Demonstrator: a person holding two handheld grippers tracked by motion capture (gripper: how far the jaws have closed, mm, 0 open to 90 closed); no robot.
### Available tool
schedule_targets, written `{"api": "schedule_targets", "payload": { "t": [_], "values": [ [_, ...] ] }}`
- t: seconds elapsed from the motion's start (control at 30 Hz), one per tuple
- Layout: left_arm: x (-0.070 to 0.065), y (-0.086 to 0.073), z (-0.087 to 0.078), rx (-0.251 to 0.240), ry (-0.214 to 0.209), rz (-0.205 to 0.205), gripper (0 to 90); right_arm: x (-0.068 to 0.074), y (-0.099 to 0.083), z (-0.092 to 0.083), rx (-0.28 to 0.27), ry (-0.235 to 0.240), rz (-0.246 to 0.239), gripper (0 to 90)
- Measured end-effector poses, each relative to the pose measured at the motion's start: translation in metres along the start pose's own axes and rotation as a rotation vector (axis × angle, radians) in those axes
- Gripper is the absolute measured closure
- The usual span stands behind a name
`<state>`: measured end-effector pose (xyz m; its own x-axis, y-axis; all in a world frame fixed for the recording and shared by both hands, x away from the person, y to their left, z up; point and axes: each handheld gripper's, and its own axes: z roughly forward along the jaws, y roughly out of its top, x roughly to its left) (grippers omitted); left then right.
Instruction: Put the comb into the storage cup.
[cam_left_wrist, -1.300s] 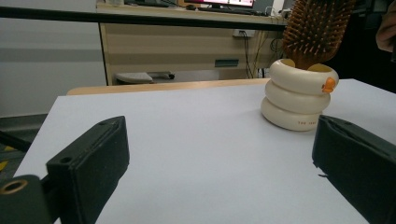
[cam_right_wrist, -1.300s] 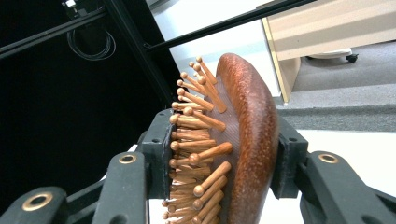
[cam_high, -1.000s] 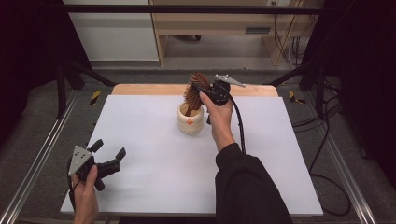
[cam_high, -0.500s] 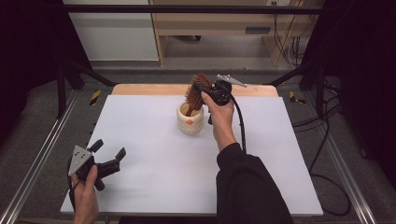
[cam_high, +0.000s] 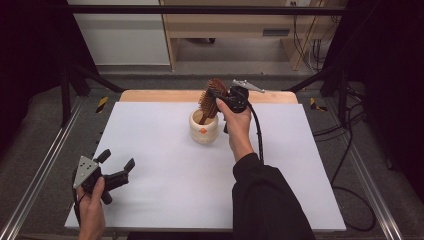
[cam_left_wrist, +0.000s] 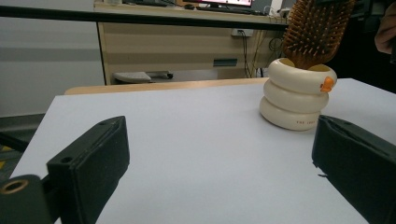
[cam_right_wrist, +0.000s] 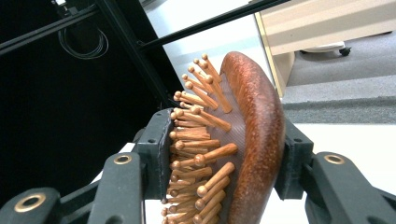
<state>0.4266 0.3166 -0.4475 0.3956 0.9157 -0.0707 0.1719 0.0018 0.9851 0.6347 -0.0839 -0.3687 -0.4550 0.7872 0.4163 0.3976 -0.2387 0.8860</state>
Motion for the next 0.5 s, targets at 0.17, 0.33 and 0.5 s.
{"api": "schedule_targets", "payload": {
  "t": [0.17,0.33,0.5],
  "values": [
    [-0.0002,0.0,0.0002,0.001,-0.001,0.001,4.2,-0.0004,0.0001,0.0,0.002,0.0,0.0,48.2],
    [-0.0002,0.0,0.0001,0.0,0.002,0.001,4.1,-0.0009,0.0,-0.0003,0.004,0.0,-0.003,47.6],
    [0.0,0.0,0.0001,0.0,0.003,0.0,4.1,-0.0021,0.0003,-0.0006,0.008,0.0,0.0,47.1]
  ]
}}
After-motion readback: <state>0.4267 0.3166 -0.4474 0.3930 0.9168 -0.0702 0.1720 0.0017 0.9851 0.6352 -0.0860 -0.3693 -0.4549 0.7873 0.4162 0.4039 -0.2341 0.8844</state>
